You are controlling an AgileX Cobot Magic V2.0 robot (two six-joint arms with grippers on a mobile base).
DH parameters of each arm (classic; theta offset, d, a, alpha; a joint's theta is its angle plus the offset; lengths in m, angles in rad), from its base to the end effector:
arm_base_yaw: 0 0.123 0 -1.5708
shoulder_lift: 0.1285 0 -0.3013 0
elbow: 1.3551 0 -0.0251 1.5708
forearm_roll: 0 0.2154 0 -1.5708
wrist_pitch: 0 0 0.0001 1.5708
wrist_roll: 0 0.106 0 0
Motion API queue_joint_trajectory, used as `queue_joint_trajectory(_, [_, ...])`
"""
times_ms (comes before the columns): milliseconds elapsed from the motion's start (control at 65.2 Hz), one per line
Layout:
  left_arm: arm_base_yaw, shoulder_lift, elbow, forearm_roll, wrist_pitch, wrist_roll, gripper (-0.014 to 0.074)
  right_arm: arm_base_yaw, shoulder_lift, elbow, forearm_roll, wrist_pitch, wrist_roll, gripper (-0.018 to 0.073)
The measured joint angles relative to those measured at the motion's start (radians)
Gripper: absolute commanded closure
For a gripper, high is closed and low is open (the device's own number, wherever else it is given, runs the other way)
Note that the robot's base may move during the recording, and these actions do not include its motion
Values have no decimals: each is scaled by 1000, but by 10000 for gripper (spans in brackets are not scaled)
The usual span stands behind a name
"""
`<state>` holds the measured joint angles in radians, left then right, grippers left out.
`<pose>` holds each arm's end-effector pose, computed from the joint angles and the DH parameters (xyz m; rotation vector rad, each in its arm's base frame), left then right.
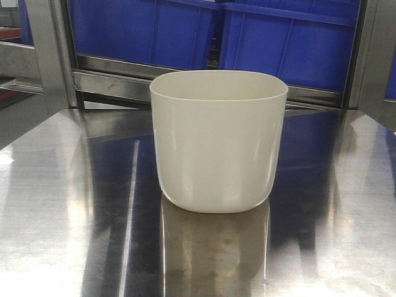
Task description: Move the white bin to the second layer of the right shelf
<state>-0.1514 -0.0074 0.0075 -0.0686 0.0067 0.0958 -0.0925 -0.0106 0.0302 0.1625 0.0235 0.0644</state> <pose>0.0187 -0.0029 0.2116 0.1334 1.4852 -0.1006 0.0199 -0.0014 0.2026 0.2399 1.5084 0.1101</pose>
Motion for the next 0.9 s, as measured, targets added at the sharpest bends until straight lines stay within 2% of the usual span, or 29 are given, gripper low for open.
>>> queue_joint_trajectory(904, [0, 0, 0, 0, 0, 0, 512, 0, 0, 0, 0, -24, 0, 536])
